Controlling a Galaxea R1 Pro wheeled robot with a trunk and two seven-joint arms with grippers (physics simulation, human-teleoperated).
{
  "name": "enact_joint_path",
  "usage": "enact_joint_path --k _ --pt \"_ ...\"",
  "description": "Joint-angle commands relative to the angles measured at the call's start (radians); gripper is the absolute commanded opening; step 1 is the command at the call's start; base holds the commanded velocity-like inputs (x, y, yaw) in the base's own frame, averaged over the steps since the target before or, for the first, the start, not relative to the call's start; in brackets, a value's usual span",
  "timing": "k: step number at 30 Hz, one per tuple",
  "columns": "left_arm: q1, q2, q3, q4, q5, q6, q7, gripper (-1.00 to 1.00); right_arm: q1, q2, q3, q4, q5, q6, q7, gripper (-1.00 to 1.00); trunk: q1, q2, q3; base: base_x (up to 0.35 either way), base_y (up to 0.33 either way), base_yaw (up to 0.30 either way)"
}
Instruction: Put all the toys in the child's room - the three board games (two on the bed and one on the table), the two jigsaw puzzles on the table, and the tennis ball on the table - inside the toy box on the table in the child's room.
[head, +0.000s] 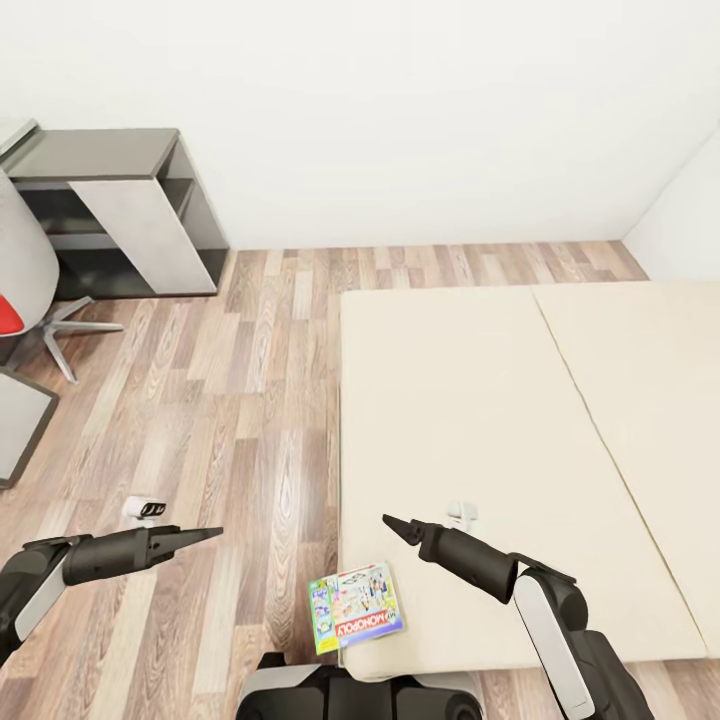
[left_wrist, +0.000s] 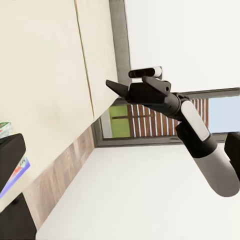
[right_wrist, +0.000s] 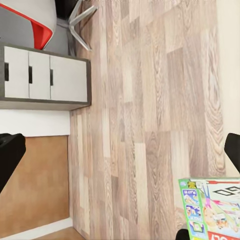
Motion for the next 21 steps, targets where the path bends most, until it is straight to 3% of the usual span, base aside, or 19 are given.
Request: enact_joint_path --k 1,11,21 --pt "-0.001 0.002 -0.004 0.0 0.006 0.011 -0.002 1.0 0.0 0.0 0.001 0.0 -0.003 0.005 -0.001 1.0 0.001 -0.002 0.0 0.0 0.0 0.0" --pt "-0.001 0.008 -0.001 0.0 0.006 0.011 -0.002 1.0 0.0 -0.001 0.0 0.009 -0.003 0.005 -0.005 1.0 0.001 -0.002 0.017 0.0 0.0 0.0" --pt "-0.001 0.006 -0.001 0.0 0.005 0.011 0.112 1.0 0.0 -0.001 0.0 0.02 -0.002 0.004 -0.005 1.0 0.001 -0.002 0.033 0.0 0.0 0.0"
